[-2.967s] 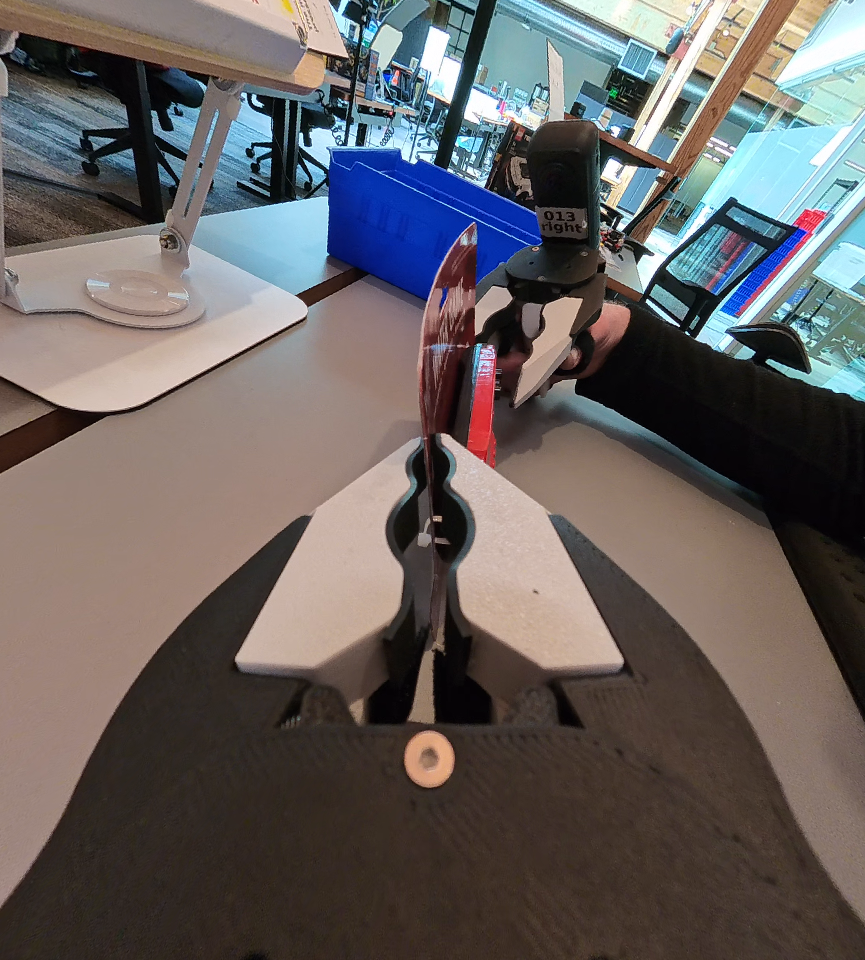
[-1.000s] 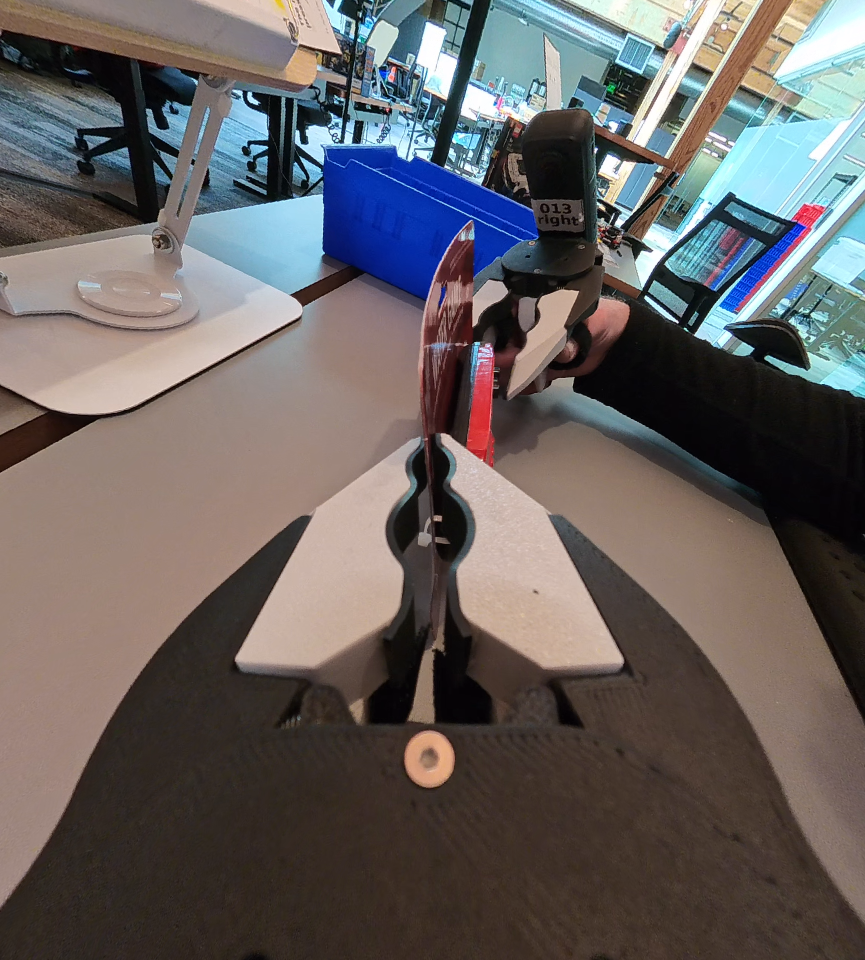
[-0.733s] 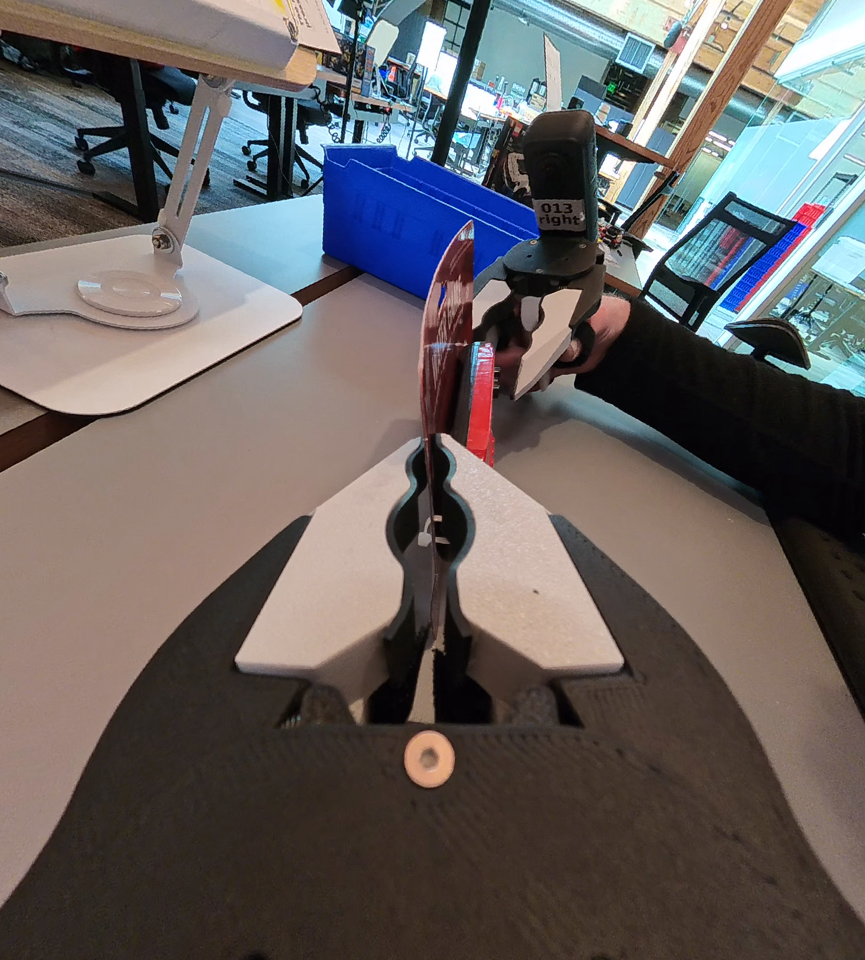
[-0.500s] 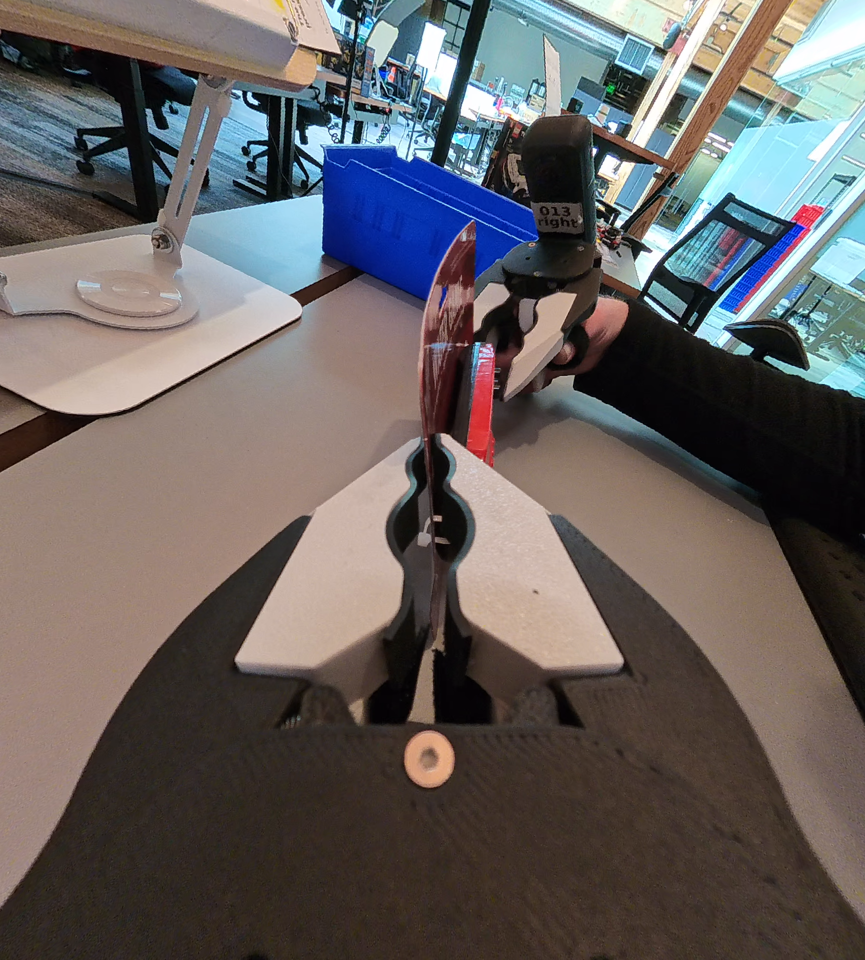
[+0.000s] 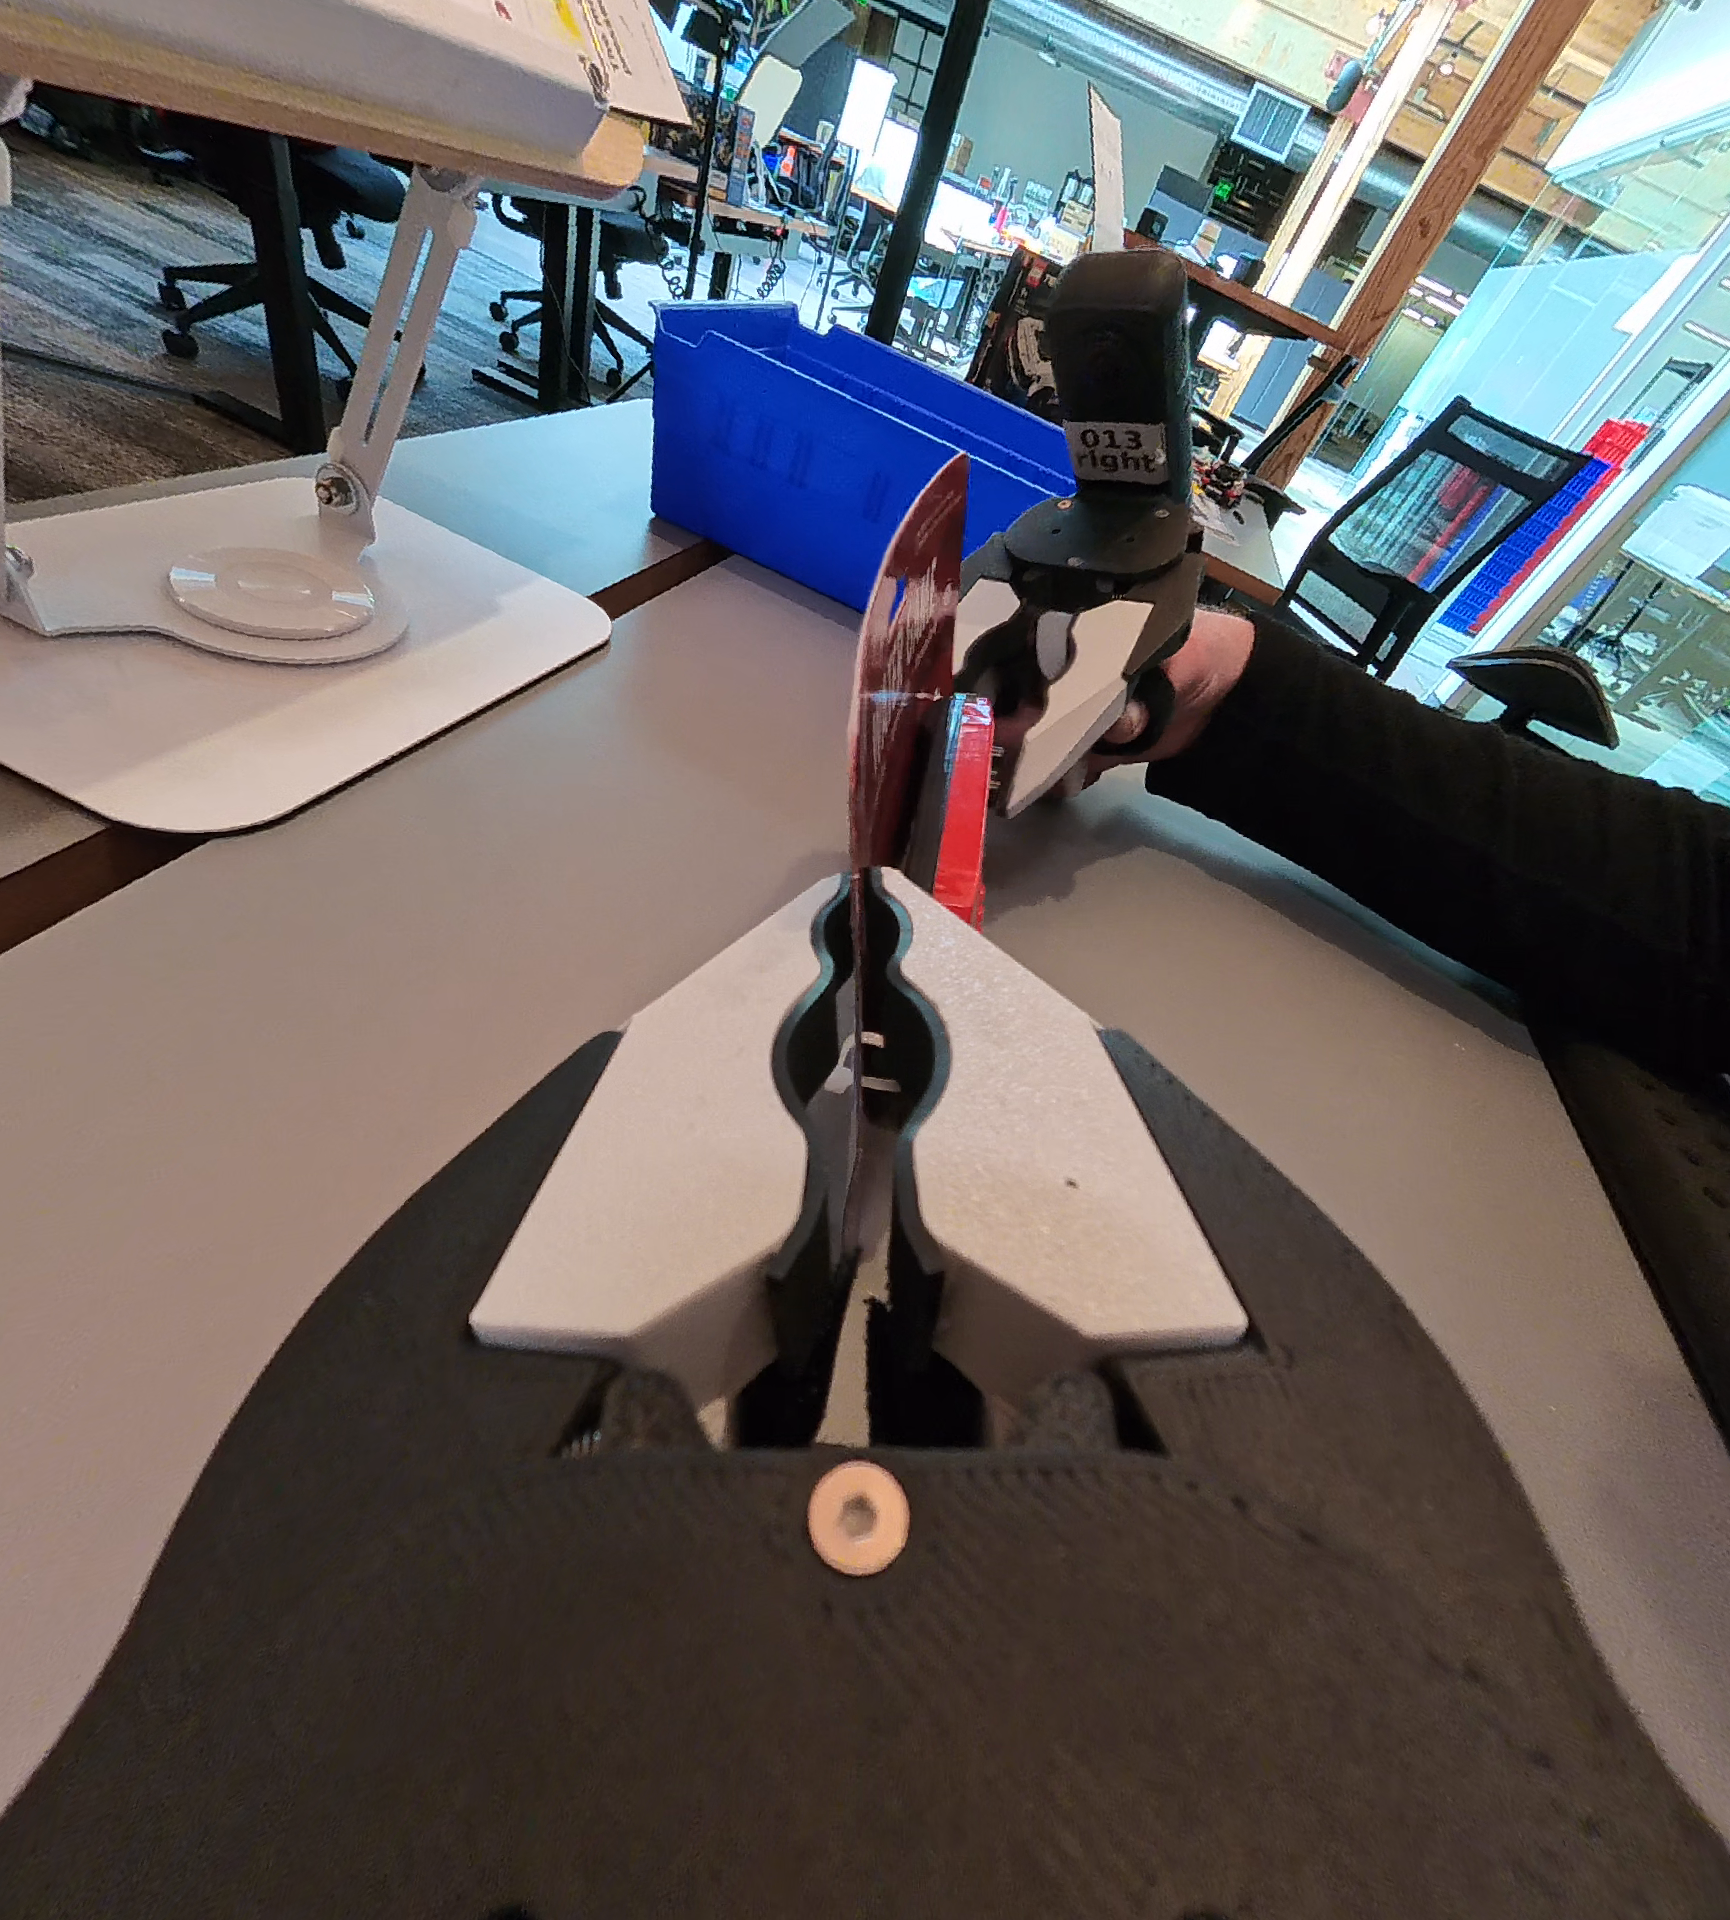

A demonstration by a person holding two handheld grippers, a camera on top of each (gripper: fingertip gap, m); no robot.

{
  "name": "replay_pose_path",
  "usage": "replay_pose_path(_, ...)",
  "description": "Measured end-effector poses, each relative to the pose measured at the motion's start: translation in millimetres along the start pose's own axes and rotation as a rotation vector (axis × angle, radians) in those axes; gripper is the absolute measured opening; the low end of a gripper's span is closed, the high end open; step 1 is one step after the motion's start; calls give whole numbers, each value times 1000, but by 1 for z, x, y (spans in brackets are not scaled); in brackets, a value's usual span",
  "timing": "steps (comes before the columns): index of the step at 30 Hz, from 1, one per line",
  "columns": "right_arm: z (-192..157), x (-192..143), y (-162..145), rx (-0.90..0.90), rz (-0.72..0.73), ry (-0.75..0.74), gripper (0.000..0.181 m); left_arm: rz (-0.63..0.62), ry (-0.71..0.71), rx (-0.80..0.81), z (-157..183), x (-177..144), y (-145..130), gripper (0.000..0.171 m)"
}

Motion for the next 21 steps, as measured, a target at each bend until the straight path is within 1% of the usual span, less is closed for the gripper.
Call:
replay_pose_path(1,0,0,0,7,-1,4,44,-3,1,1,0,0,0,0)
replay_pose_path(5,-2,0,0,7,-7,13,48,-4,-1,1,0,1,-1,0)
replay_pose_path(16,-3,-1,1,8,-7,17,47,-7,-4,3,1,2,-1,0)
replay_pose_path(21,-2,-5,6,11,25,14,45,-8,-4,4,2,2,-1,0)
Point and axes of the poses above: each gripper's, where its closed fingertips meet, x out along the fingers, y out of its top, z = x × y across the jaws, the point moved 2 cm from there along -x, back along the fingers, and after that the axes turned 6 degrees about -y, right-handed, at the moved point
